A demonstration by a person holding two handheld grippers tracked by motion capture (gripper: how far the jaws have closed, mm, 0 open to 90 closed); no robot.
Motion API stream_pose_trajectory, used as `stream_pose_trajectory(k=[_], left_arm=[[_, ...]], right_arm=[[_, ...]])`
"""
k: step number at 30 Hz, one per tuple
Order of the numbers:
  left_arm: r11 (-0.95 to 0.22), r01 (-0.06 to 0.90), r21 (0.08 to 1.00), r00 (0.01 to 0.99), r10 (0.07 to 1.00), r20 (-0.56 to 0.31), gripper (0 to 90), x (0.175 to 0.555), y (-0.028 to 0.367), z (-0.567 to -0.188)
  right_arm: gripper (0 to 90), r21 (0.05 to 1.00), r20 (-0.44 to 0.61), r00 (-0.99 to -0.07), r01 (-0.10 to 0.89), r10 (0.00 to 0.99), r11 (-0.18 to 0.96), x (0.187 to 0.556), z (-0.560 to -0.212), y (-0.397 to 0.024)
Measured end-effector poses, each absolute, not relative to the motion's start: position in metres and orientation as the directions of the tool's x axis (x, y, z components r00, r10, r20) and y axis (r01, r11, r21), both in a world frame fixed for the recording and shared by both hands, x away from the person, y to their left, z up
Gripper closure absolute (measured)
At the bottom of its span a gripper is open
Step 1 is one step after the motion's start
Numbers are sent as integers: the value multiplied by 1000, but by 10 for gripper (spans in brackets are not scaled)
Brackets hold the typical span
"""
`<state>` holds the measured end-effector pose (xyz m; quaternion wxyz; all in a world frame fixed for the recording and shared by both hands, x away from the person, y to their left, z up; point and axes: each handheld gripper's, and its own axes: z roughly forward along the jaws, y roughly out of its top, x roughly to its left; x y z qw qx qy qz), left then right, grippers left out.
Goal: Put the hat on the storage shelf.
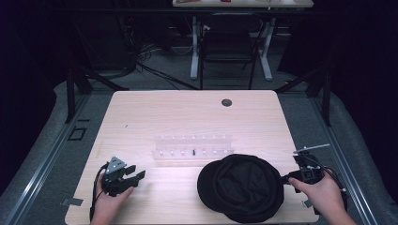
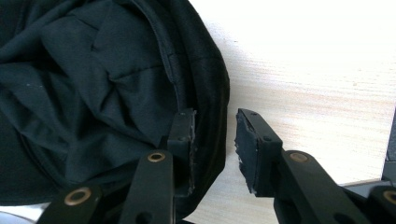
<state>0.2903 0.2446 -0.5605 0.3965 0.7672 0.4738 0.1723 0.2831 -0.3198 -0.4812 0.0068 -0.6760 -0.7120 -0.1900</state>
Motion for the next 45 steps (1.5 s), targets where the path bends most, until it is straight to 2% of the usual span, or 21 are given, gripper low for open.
stream_pose_trajectory(k=[17, 23, 25, 26, 27, 29, 30, 32, 35, 36, 42, 45], left_arm=[[-246, 590, 769, 497, 861, -106, 505, 291, 244, -561], [-244, 591, 769, 496, 862, -108, 505, 291, 243, -562], [-244, 592, 768, 496, 861, -109, 505, 291, 243, -562], [-245, 592, 768, 496, 861, -108, 505, 291, 243, -562], [-244, 592, 768, 496, 862, -109, 505, 291, 243, -562], [-244, 593, 767, 496, 862, -109, 505, 291, 243, -562], [-244, 593, 768, 496, 862, -109, 505, 291, 243, -562], [-253, 596, 762, 500, 860, -105, 505, 291, 243, -561], [-254, 593, 764, 500, 860, -102, 505, 291, 243, -562], [-255, 593, 764, 501, 860, -102, 505, 291, 242, -562], [-255, 594, 763, 500, 860, -102, 505, 291, 242, -562], [-255, 594, 763, 500, 860, -102, 505, 291, 242, -562]], right_arm=[[743, 138, 326, -60, 990, 943, 15, 295, -498, -322], [761, 117, 320, -56, 993, 946, 20, 301, -502, -322], [762, 145, 347, -28, 989, 938, -24, 300, -506, -320], [767, 95, 318, -69, 995, 945, 40, 303, -504, -323], [771, 123, 339, -41, 992, 940, -2, 303, -507, -321], [768, 99, 319, -70, 994, 945, 41, 305, -506, -322], [761, 125, 330, -57, 992, 942, 17, 305, -507, -320], [759, 113, 315, -87, 992, 945, 54, 307, -505, -321], [776, 131, 317, -84, 990, 945, 45, 308, -507, -319], [802, 103, 319, -102, 992, 942, 72, 309, -506, -320], [853, 103, 326, -85, 993, 941, 55, 309, -511, -316], [866, 76, 324, -116, 992, 939, 96, 310, -509, -317]])
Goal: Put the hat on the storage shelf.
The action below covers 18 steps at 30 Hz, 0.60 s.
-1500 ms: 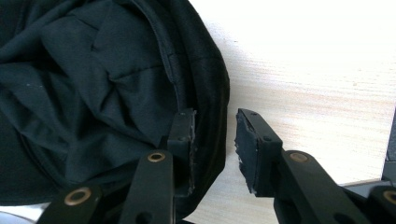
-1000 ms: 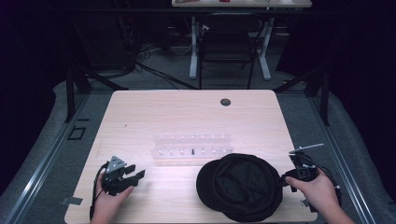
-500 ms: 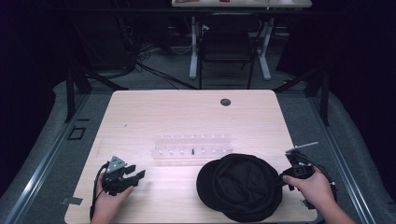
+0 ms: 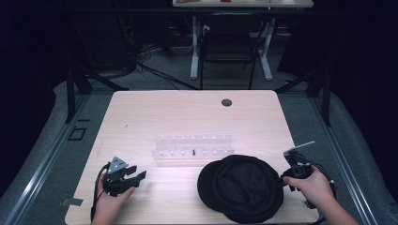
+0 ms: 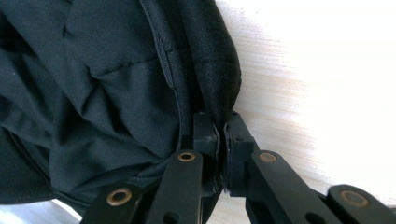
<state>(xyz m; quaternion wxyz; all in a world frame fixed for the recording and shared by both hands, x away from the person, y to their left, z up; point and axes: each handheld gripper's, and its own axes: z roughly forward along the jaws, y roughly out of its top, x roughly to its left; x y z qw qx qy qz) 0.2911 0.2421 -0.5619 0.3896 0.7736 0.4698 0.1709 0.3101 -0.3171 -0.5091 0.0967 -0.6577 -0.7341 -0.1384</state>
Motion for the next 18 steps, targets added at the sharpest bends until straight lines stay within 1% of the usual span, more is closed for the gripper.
stream_pose_trajectory(k=[2, 5, 6, 8, 13, 15, 18], left_arm=[[-251, 591, 767, 498, 861, -102, 505, 291, 242, -562], [-253, 592, 766, 499, 860, -102, 506, 291, 242, -562], [-251, 593, 765, 497, 861, -103, 506, 291, 241, -562], [-258, 596, 760, 500, 860, -100, 506, 291, 242, -562], [-252, 598, 761, 498, 861, -105, 506, 292, 242, -562], [-256, 601, 757, 498, 861, -104, 507, 291, 242, -562], [-252, 595, 763, 494, 864, -100, 507, 292, 242, -563]], right_arm=[[870, 86, 330, -108, 993, 938, 84, 309, -509, -316], [875, 63, 324, -133, 991, 936, 119, 310, -504, -317], [875, 76, 332, -121, 992, 936, 101, 309, -504, -316], [876, 69, 329, -130, 991, 935, 113, 309, -502, -317], [876, 82, 366, -99, 994, 925, 73, 309, -498, -317], [877, 71, 382, -118, 993, 917, 98, 309, -495, -320], [879, 81, 416, -100, 994, 904, 72, 308, -491, -321]])
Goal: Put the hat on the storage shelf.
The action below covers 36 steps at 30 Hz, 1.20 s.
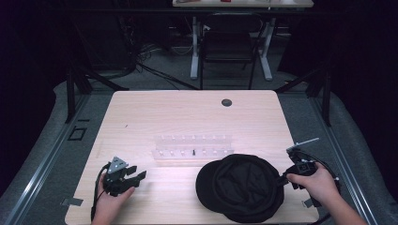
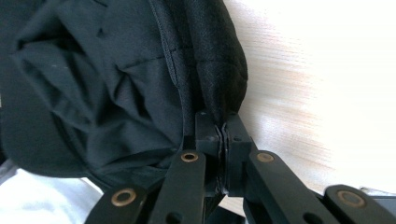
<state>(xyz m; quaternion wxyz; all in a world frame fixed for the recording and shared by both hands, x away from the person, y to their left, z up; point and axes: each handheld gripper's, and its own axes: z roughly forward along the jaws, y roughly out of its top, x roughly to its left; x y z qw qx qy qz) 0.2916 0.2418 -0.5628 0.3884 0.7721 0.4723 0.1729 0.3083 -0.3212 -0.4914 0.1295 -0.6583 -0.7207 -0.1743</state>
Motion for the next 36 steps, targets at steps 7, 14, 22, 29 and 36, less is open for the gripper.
stream_pose_trajectory(k=[7, 14, 22, 29, 36], left_arm=[[-258, 597, 760, 500, 861, -100, 509, 292, 242, -563], [-255, 596, 761, 497, 862, -100, 513, 292, 242, -563], [-254, 599, 759, 495, 863, -102, 514, 292, 242, -563], [-255, 595, 762, 498, 862, -100, 515, 292, 242, -563], [-249, 594, 765, 493, 864, -102, 517, 292, 241, -563]], right_arm=[[882, 74, 482, -105, 994, 870, 79, 309, -478, -324], [884, 120, 508, -116, 991, 853, 63, 307, -463, -324], [885, 133, 524, -125, 989, 842, 63, 306, -448, -320], [885, 135, 577, -136, 988, 805, 70, 307, -435, -320], [886, 172, 611, -152, 983, 777, 57, 307, -419, -317]])
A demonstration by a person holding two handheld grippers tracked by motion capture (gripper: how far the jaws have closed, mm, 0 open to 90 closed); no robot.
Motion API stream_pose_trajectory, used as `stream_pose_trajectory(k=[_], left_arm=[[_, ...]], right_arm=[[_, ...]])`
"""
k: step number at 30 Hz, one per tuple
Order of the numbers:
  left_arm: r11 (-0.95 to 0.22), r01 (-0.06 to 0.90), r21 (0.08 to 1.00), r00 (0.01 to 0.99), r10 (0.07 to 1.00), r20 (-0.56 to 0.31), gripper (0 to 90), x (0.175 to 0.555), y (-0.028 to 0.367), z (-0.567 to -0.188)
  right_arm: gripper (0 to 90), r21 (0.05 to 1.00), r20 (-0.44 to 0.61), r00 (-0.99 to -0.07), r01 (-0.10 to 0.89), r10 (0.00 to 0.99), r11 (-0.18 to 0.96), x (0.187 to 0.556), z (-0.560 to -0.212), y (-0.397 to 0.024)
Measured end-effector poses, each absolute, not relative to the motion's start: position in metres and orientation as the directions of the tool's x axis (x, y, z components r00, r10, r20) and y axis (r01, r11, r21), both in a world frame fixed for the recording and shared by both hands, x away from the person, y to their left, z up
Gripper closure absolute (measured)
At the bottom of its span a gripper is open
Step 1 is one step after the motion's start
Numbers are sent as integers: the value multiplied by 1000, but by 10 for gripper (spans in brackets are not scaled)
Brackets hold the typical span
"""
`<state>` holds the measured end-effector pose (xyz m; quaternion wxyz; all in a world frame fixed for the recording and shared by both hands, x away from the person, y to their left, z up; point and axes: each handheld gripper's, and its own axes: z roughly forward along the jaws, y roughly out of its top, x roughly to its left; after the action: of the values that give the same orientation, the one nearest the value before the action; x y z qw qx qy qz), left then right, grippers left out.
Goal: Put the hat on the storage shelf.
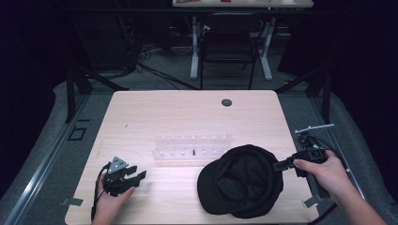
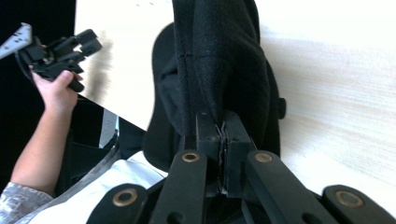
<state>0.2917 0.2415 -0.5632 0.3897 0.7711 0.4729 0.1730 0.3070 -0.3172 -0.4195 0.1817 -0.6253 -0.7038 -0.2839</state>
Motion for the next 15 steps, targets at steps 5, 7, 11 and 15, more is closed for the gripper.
stream_pose_trajectory(k=[5, 7, 11, 15], left_arm=[[-253, 594, 763, 499, 861, -103, 517, 292, 242, -563], [-248, 596, 764, 495, 862, -106, 517, 291, 242, -562], [-253, 594, 764, 498, 861, -102, 517, 291, 242, -562], [-256, 595, 762, 499, 861, -100, 517, 292, 242, -563]], right_arm=[[886, 201, 626, -170, 978, 761, 54, 306, -409, -315], [886, 210, 634, -167, 977, 755, 39, 306, -406, -313], [886, 228, 652, -180, 973, 736, 36, 305, -398, -313], [886, 239, 652, -188, 970, 735, 36, 304, -391, -313]])
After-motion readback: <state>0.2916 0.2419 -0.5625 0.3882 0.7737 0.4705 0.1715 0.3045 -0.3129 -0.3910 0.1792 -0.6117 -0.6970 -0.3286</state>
